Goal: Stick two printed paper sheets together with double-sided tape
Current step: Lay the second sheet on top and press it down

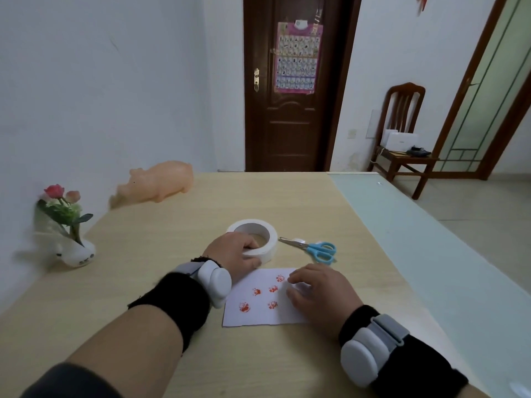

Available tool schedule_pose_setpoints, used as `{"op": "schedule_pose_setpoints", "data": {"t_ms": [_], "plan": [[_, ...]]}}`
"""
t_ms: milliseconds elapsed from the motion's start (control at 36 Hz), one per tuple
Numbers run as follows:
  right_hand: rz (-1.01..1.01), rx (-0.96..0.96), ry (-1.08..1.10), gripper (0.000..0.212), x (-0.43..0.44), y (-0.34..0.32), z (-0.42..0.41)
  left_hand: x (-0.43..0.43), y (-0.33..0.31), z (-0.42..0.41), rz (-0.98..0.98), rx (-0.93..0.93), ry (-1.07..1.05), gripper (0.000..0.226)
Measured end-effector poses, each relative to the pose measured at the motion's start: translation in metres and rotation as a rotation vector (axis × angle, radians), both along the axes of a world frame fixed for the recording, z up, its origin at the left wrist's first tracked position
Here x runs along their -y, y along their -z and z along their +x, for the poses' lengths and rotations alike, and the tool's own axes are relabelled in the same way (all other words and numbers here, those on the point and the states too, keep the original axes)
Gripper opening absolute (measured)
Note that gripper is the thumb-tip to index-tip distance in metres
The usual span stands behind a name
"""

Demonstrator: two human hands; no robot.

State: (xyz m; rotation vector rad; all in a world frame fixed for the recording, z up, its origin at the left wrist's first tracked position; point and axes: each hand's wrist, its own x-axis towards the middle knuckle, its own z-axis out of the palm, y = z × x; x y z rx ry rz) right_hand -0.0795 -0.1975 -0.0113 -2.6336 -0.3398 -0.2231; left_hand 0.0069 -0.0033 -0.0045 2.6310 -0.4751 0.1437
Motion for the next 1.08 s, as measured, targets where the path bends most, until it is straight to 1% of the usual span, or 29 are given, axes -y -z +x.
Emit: {"op": "schedule_pose_setpoints", "data": {"t_ms": [83,167,250,333,389,444,472,500,528,583,667,750,861,1083], "plan": [[-0.012,0.001,0.003,0.031,-0.001,-0.001,-0.001,0.000,-0.001,0.000,0.022,-0.024,-0.003,0.015],[-0.005,-0.004,-0.001,0.032,0.000,-0.001,-0.002,-0.001,0.000,0.001,0.038,-0.036,-0.009,0.016],[-0.026,0.002,-0.010,0.025,0.000,-0.001,-0.002,0.000,0.001,-0.001,0.027,-0.058,-0.042,0.023],[-0.052,0.003,-0.016,0.025,-0.001,-0.002,-0.002,0.001,0.001,-0.002,0.033,-0.051,-0.045,0.026],[-0.069,-0.002,-0.022,0.026,-0.002,-0.002,-0.002,0.001,-0.001,-0.003,0.064,-0.061,-0.017,0.040],[-0.086,-0.007,-0.019,0.028,-0.002,-0.003,-0.002,0.001,-0.004,-0.005,0.000,-0.061,-0.012,0.056],[-0.093,-0.007,-0.018,0.028,-0.002,-0.003,-0.003,0.000,-0.006,-0.008,-0.054,-0.030,-0.020,0.059],[-0.103,-0.001,-0.022,0.029,-0.001,-0.005,-0.003,-0.002,-0.008,-0.014,-0.091,0.022,-0.019,0.059],[-0.120,0.006,-0.030,0.031,0.000,-0.006,-0.003,-0.004,-0.009,-0.020,-0.082,0.074,-0.001,0.056],[-0.186,-0.002,-0.066,0.037,0.002,-0.009,-0.006,-0.010,-0.010,-0.039,0.043,0.124,0.064,0.055],[-0.309,-0.069,-0.124,0.051,0.004,-0.012,-0.011,-0.019,-0.003,-0.066,0.265,0.002,0.147,0.042],[-0.371,-0.108,-0.151,0.057,0.006,-0.011,-0.010,-0.018,0.006,-0.077,0.351,-0.085,0.217,0.044],[-0.382,-0.132,-0.148,0.056,0.006,-0.010,-0.008,-0.017,0.007,-0.076,0.378,-0.096,0.218,0.045],[-0.326,-0.094,-0.126,0.052,0.008,-0.005,-0.008,-0.017,0.013,-0.078,0.330,-0.111,0.205,0.045]]}}
